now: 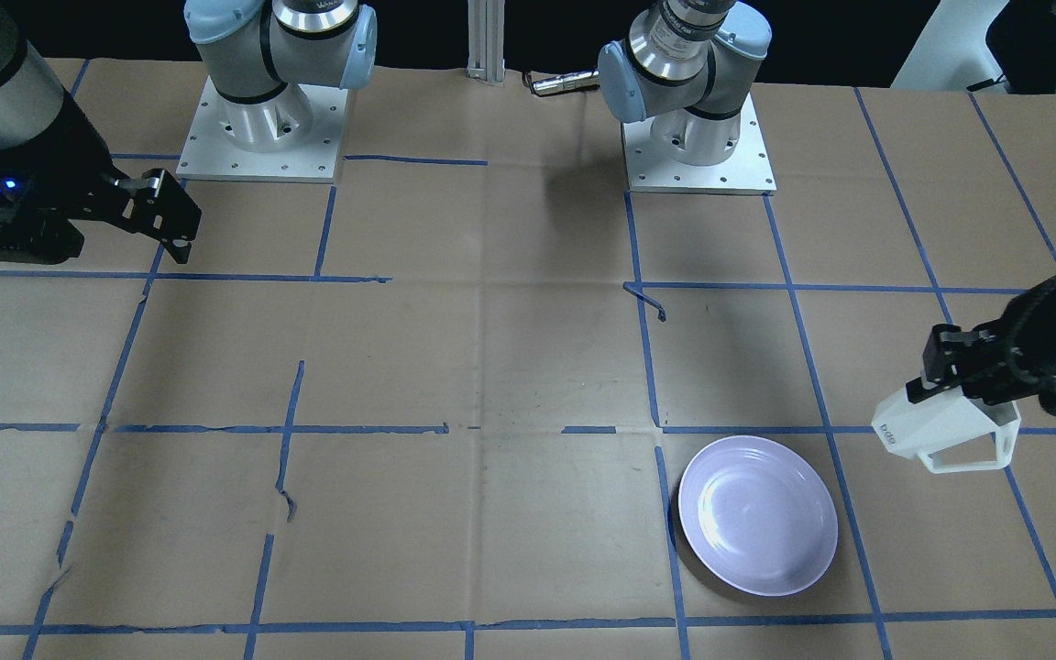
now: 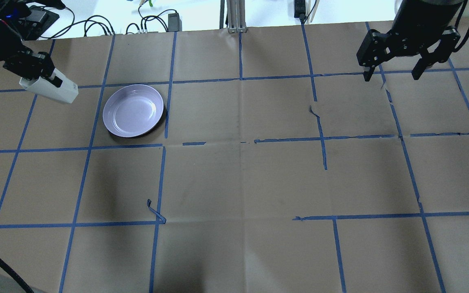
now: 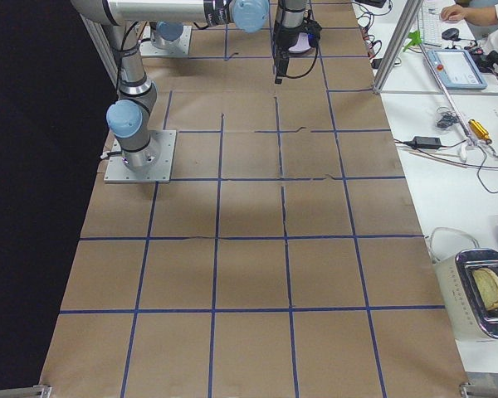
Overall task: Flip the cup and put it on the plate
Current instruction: 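Lift the mug with the left gripper and rotate it upright toward the plate, then lower the upright mug onto the lavender plate with the left gripper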
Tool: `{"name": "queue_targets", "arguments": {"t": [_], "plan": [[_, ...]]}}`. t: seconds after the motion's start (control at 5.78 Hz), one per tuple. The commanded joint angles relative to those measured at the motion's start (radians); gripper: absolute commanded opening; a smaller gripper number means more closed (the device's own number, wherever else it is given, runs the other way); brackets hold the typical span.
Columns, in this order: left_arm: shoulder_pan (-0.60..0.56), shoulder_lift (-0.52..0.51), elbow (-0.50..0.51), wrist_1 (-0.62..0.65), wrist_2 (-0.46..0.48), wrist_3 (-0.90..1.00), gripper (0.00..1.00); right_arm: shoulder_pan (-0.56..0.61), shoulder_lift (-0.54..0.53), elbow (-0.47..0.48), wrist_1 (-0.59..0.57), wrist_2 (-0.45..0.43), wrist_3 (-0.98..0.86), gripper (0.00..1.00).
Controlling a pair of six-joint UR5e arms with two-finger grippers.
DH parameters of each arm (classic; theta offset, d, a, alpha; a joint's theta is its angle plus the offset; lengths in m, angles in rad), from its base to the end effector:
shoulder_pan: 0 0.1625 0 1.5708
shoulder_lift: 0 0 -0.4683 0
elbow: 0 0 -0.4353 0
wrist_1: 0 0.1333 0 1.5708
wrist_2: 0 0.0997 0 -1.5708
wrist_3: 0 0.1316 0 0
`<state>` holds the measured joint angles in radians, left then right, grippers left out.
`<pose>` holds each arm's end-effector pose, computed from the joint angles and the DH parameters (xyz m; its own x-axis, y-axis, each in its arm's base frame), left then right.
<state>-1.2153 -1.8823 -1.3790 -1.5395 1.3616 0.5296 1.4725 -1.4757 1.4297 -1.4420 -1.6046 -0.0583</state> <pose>0.0804 -0.6781 0.4192 -0.9610 0.1631 0.2231 0.1608 0.9866 -0.0283 0.0725 -0.5777 0.5094 -0.9989 0.0374 0.0288 0.0397 0.9956 0.0845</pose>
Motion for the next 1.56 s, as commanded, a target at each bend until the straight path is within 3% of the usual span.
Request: {"name": "queue_targets", "arguments": {"t": [0.0,0.17,0.35,0.52,0.69,1.21,1.38], "plan": [[-0.183,-0.041,-0.017,0.143,0.084,-0.132,0.00,0.000,0.000,0.000,0.000,0.000,0.000,1.00],[-0.247,-0.085,-0.025,0.203,0.097,-0.114,0.00,0.000,0.000,0.000,0.000,0.000,0.000,1.00],[-0.278,-0.119,-0.047,0.214,0.225,-0.002,0.00,0.000,0.000,0.000,0.000,0.000,0.000,1.00],[-0.283,-0.138,-0.092,0.251,0.269,0.039,0.00,0.000,0.000,0.000,0.000,0.000,0.000,1.00],[-0.282,-0.168,-0.127,0.347,0.271,0.036,0.00,0.000,0.000,0.000,0.000,0.000,0.000,1.00],[-0.280,-0.204,-0.187,0.407,0.274,0.033,0.00,0.000,0.000,0.000,0.000,0.000,0.000,1.00],[-0.280,-0.205,-0.187,0.406,0.277,0.032,0.10,0.000,0.000,0.000,0.000,0.000,0.000,1.00]]}}
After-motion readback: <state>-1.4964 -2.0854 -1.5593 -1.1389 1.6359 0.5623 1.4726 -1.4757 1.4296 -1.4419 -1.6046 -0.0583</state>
